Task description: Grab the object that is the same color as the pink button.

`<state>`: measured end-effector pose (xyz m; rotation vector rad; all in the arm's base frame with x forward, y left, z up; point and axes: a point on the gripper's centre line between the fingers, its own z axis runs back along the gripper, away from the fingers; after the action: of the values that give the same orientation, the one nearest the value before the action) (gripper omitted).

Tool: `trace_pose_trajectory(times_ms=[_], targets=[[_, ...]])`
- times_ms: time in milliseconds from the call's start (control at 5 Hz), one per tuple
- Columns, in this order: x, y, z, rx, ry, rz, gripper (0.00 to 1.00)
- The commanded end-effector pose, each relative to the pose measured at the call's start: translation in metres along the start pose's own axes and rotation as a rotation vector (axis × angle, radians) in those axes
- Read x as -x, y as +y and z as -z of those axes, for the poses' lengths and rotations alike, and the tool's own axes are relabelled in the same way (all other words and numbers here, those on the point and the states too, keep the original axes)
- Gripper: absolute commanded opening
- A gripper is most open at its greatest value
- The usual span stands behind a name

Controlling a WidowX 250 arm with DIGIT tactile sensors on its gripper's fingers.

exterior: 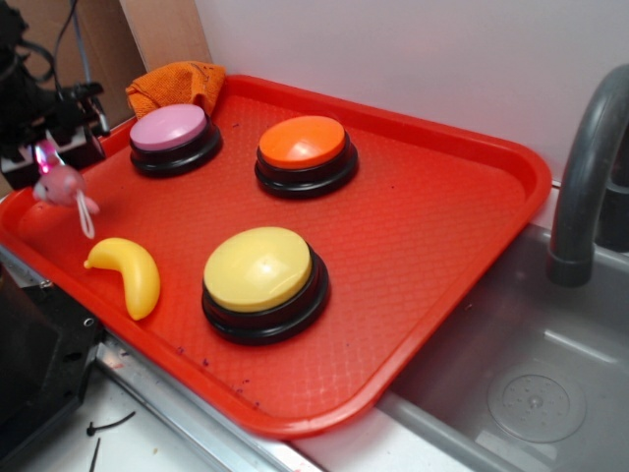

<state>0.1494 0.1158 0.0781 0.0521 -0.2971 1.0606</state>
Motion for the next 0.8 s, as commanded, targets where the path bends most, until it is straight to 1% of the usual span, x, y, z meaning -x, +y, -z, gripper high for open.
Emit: trace_pose_trajectory(times_ms=[0,200,400,600], targets=[[0.018,-0.063,-0.067,0.097,0.183,0.476,0.0],[0.036,-0.084,-0.094,0.107,0.191,0.648,0.0],[0.044,-0.102,-0.114,0.112,0.188,0.697,0.0],[0.049,-0.105,-0.108,0.075,0.182,0.716,0.0]])
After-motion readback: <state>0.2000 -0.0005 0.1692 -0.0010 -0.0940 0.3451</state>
